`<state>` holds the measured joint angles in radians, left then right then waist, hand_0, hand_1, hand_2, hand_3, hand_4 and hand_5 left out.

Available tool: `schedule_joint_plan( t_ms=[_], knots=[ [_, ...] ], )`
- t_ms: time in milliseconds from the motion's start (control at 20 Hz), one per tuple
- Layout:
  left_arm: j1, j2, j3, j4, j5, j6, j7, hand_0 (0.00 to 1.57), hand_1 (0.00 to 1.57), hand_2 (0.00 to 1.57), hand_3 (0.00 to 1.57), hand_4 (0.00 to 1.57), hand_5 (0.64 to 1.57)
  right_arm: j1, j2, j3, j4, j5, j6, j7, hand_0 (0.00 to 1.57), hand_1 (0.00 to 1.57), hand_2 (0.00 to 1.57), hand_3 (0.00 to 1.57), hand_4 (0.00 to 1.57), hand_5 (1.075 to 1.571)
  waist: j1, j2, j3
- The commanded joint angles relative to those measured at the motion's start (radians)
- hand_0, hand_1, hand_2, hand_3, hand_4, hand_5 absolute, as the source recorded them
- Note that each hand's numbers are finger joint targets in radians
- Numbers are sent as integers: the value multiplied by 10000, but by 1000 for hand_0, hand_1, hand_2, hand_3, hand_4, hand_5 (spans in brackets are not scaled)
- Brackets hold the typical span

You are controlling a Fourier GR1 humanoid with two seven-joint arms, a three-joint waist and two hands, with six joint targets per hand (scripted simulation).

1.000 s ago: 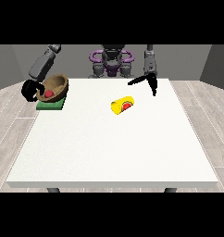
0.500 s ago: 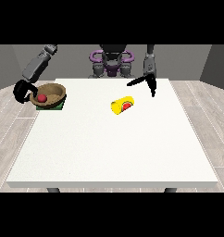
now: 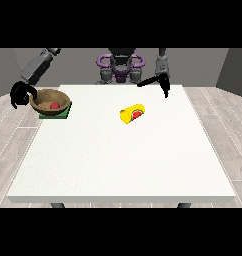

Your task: Pick the cup and pour the ball into the bowl, then pick the bowl and place it on the pad

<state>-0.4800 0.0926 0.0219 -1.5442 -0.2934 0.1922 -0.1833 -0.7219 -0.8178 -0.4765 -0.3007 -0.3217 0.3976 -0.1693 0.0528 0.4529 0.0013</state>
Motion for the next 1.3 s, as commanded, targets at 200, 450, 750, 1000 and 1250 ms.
schedule_joint_plan(
  t_ms=[200, 450, 750, 1000, 1250],
  knots=[
    [131, -29, -144, -522, 74, -191, 407, 0, 0, 0, 0, 0, 1566, 177, 210, 444, -76, 491, -299, -335, 1571, 1571, 1571, 915, 697, 1568, 129, 59, 1],
    [742, -361, -554, -1271, -272, 178, 194, 0, 0, 0, 0, 0, 1565, 466, -381, 413, 377, 669, -571, -145, 1571, 1571, 1571, 1571, 588, 1535, 33, 462, 8],
    [580, 167, -111, -2059, 99, -259, 690, 0, 0, 0, 0, 0, 1566, 222, -977, 605, 190, 1116, -1348, -477, 0, 0, 427, 334, 0, 1481, 125, 745, 7],
    [924, 102, -165, -2330, -111, -82, 711, 0, 0, 0, 0, 0, 1567, 171, -1124, 666, 225, 1191, -1075, -363, 0, 0, 376, 158, 0, 1488, -180, 619, 7],
    [885, 79, -211, -2174, 78, -348, 966, 0, 0, 0, 0, 0, 1569, -428, -1567, 458, 179, 934, -741, 480, 0, 0, 256, 213, 0, 1504, -69, 273, 0]
  ],
)
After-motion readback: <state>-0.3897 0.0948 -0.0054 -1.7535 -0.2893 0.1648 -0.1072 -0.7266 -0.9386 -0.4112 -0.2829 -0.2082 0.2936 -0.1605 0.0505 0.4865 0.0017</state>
